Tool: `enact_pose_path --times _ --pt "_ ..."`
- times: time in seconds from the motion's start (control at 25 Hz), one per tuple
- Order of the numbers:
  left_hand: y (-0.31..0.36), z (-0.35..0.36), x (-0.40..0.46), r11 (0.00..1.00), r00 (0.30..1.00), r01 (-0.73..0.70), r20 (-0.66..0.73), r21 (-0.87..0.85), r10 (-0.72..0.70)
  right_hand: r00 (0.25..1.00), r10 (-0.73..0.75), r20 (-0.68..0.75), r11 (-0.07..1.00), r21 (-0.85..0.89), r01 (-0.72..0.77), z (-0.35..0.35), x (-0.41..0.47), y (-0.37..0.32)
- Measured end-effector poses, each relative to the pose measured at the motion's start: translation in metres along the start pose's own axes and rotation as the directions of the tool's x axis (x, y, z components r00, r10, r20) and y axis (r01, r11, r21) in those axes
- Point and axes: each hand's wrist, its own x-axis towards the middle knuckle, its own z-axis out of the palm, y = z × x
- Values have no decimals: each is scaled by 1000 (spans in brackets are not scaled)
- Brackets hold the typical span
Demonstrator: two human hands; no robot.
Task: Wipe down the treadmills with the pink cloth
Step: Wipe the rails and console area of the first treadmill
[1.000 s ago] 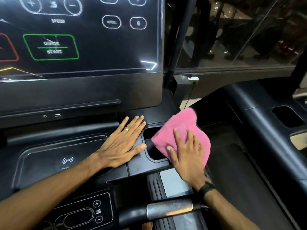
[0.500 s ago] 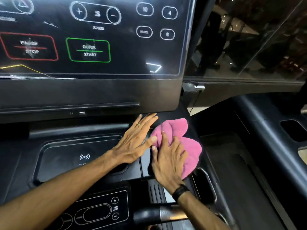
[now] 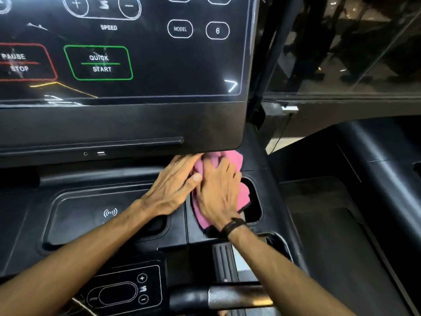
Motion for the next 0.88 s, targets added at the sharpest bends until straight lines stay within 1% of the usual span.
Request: enact_pose_path --times 0.12,0.2,0.24,0.32,0.36,0.4,0.48,0.56,0.6,0.64,0.76,0.8,0.88 --pt "-2 1 0 997 1000 11 -10 71 -10 986 -167 10 986 29 167 -14 -69 -1" --pt "-3 3 1 997 1000 13 -5 80 -12 978 -205 31 978 42 204 -12 -67 4" --pt "-2 3 2 997 1000 16 -9 73 -15 984 -179 23 983 38 178 -8 -45 0" --pt "0 2 4 998 999 34 -10 51 -34 999 -46 23 999 2 46 3 6 -13" --pt "1 1 5 998 999 35 -15 47 -34 1000 -4 31 1000 2 4 3 17 -17" --pt "2 0 4 998 999 32 -27 48 -31 1000 -5 21 1000 10 4 5 15 -17" --pt "1 0 3 998 999 28 -41 56 -26 998 -55 19 998 13 55 -2 -27 -12" --pt "0 1 3 998 999 29 -36 61 -27 986 -164 29 986 6 164 -15 -71 -5" --pt "0 2 3 998 999 31 -34 59 -29 977 -209 32 978 19 208 -15 -68 -2" --pt "0 2 3 998 999 31 -35 57 -29 977 -211 33 978 9 211 -11 -53 -4" --pt "4 1 5 998 999 30 -26 50 -29 998 -54 27 998 -13 54 -1 6 -16" --pt "5 2 4 998 999 26 -26 54 -25 999 -39 7 999 -6 39 0 8 -17" --pt "4 3 3 998 999 22 -38 60 -20 996 -78 -33 997 19 79 1 -20 -19"
